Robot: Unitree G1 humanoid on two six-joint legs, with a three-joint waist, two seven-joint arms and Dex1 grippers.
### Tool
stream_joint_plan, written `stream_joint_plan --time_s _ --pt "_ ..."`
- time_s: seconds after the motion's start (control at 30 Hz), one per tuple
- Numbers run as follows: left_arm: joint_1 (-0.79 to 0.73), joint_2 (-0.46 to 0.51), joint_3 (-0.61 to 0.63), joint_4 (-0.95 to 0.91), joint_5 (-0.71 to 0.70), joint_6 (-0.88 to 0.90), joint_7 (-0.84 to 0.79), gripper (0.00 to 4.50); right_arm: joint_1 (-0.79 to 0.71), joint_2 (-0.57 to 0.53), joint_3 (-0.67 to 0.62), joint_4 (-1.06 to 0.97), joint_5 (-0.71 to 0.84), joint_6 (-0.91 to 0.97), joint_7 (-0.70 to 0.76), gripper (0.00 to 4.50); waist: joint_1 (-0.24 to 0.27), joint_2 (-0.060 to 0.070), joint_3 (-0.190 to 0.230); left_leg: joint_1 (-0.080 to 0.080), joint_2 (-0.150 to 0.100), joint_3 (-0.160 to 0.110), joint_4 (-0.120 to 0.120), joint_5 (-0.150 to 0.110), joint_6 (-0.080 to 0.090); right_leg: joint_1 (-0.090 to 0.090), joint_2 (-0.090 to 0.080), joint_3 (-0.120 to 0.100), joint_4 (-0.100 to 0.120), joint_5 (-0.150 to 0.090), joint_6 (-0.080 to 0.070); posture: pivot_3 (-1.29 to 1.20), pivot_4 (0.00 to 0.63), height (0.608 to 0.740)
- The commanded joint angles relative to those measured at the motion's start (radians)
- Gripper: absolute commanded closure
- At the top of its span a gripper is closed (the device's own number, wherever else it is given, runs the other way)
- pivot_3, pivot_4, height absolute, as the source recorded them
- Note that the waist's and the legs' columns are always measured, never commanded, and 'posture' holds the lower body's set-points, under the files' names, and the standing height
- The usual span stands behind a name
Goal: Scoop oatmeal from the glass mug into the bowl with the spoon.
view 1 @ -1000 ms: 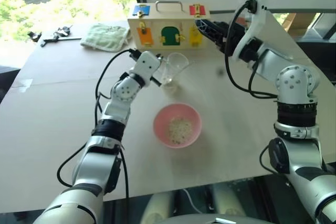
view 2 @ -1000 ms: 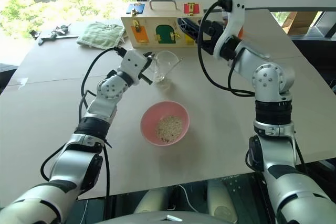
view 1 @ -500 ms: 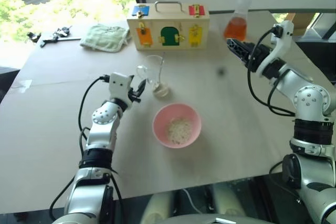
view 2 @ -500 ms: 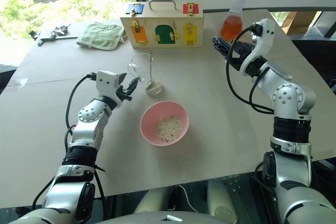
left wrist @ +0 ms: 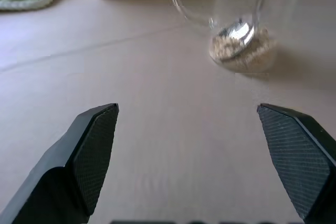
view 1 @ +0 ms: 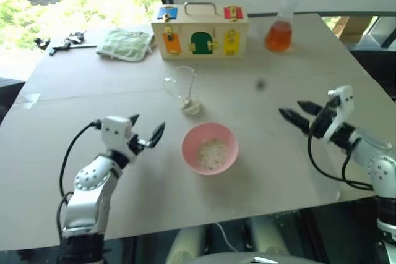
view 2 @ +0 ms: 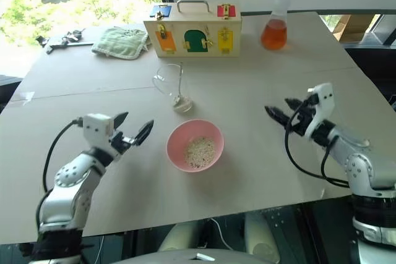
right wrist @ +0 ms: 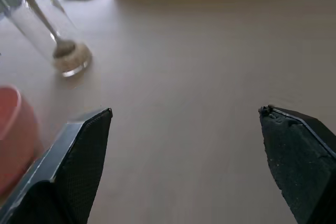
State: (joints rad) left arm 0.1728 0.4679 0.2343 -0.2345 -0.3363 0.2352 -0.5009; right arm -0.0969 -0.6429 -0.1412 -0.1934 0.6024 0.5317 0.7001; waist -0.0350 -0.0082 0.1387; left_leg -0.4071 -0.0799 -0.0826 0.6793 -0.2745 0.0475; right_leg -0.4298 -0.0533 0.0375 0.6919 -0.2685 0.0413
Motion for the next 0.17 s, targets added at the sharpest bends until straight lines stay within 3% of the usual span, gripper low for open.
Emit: stream_joint_plan --time_s 0.03,0.17 --pt "0.091 0.030 0.005 -0.099 0.034 -0.028 -0.024 0.02 0.056 -0.015 0.015 0.033 -0.093 -0.226 0.148 0.00 0.004 0.001 0.003 0.008 0.000 0.000 -0.003 -0.002 0.004 0.008 0.000 0.000 -0.002 0.000 0.000 0.00 0.150 0.740" --pt "0.169 0.055 0.022 -0.150 0.037 -0.021 -0.045 0.02 0.105 -0.010 -0.004 0.137 -0.115 -0.349 0.251 0.00 0.008 0.003 0.004 0.034 0.004 0.000 -0.011 -0.004 0.005 0.036 0.001 -0.002 -0.016 -0.001 0.000 0.00 0.150 0.740"
